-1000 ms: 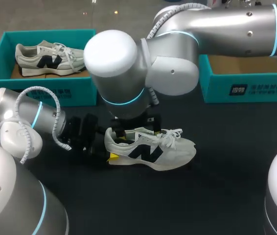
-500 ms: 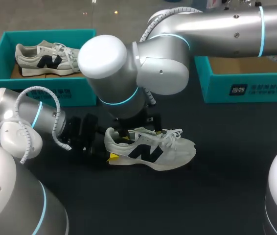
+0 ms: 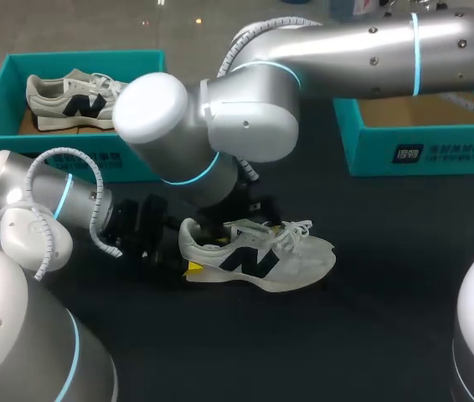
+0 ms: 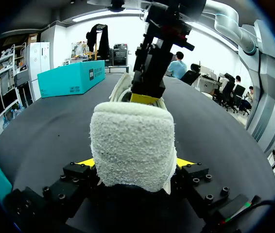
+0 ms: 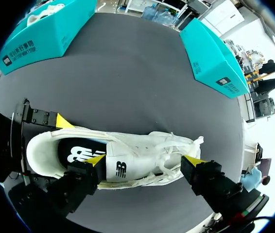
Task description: Take the shoe out of the shoebox, open the shoe tongue, remove and reinsert the insole, then place the shoe into the shoebox
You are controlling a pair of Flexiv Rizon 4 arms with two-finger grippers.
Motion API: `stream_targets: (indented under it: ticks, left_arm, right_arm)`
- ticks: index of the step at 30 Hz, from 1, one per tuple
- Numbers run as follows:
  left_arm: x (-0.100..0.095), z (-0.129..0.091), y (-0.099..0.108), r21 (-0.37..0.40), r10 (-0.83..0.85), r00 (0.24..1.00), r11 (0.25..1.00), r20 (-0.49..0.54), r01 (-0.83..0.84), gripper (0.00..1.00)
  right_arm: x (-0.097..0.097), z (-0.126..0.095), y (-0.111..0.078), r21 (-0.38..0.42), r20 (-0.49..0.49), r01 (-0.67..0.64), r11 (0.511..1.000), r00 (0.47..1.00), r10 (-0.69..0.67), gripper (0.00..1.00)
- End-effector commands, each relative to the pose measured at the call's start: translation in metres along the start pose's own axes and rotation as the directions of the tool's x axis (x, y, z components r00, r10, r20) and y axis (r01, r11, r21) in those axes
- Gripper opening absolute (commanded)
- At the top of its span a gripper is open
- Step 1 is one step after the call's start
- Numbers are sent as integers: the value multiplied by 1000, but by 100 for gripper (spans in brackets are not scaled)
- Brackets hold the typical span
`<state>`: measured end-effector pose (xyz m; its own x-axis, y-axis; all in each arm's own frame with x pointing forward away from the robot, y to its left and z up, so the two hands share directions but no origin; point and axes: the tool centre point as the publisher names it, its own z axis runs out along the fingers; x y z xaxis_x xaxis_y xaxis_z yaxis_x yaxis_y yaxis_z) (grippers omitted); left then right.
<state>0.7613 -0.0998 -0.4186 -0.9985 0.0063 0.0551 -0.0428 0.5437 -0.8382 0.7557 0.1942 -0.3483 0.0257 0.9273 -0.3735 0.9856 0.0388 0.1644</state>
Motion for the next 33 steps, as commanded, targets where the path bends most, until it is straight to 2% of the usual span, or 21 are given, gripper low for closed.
stream_targets:
  ticks: [1,9,10,11,12,13,16,19,24,33]
  left_arm:
    - [1,1,2,-5,-1,1000,1000,0,1,0]
    - [1,1,2,-5,-1,1000,1000,0,1,0]
    - [1,1,2,-5,-1,1000,1000,0,1,0]
    - [1,1,2,-5,-1,1000,1000,0,1,0]
    - [1,1,2,-5,-1,1000,1000,0,1,0]
    - [1,1,2,-5,-1,1000,1000,0,1,0]
    - [1,1,2,-5,-1,1000,1000,0,1,0]
    - [1,1,2,-5,-1,1000,1000,0,1,0]
    - [1,1,2,-5,-1,1000,1000,0,1,0]
    - [1,1,2,-5,-1,1000,1000,0,1,0]
  right_arm:
    - [-2,1,0,-10,104,-167,986,980,167,100]
    - [-21,-7,7,-21,111,-199,980,974,200,100]
    - [-22,-7,8,-18,103,-207,978,973,208,98]
    - [-24,-6,8,-15,98,-211,977,973,211,82]
    - [-25,-6,8,-14,98,-212,977,972,212,55]
    - [-27,-6,9,-11,93,-218,976,972,218,44]
    - [-31,-7,10,9,52,-236,972,971,235,16]
    - [-35,-10,13,39,12,-242,970,970,242,0]
    - [-38,-14,14,100,-50,-247,964,966,253,0]
    - [-45,-15,16,139,-64,-251,958,963,262,0]
